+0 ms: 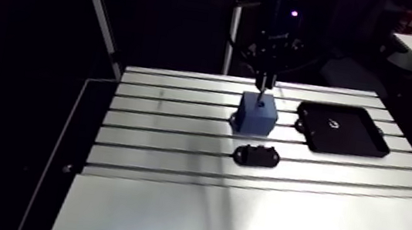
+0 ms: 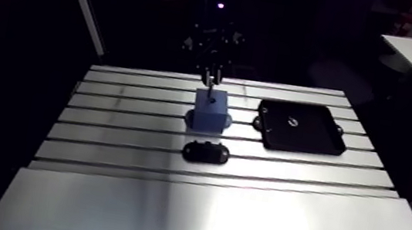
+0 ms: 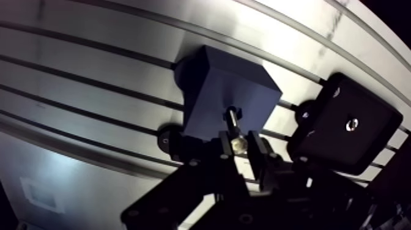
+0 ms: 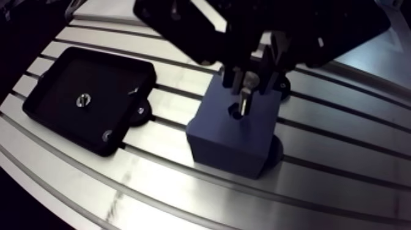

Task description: Pick up the M10 bolt and insert it into the hex recess until seated.

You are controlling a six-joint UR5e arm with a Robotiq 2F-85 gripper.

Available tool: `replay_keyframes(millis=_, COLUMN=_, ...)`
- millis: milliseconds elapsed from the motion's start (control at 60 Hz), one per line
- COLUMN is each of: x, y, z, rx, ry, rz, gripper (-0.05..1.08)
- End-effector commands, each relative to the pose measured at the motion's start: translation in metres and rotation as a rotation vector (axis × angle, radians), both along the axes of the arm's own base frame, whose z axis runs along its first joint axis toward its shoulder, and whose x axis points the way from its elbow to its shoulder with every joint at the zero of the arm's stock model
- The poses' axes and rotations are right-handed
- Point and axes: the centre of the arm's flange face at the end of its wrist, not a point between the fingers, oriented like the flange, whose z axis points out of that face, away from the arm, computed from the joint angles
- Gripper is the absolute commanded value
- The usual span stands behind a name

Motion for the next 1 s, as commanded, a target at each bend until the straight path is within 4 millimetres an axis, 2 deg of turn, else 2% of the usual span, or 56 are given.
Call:
replay_keyframes(millis=17, x=0.0004, y=0.0006, z=-0.0007, rx=-0.002, ry=-0.001, rz=-0.001, gripper=0.94)
replay_keyframes(millis=1000, x=0.0022, y=0.0043, z=-0.003, rx=-0.004, ry=-0.008, rz=0.01, gripper=0.94)
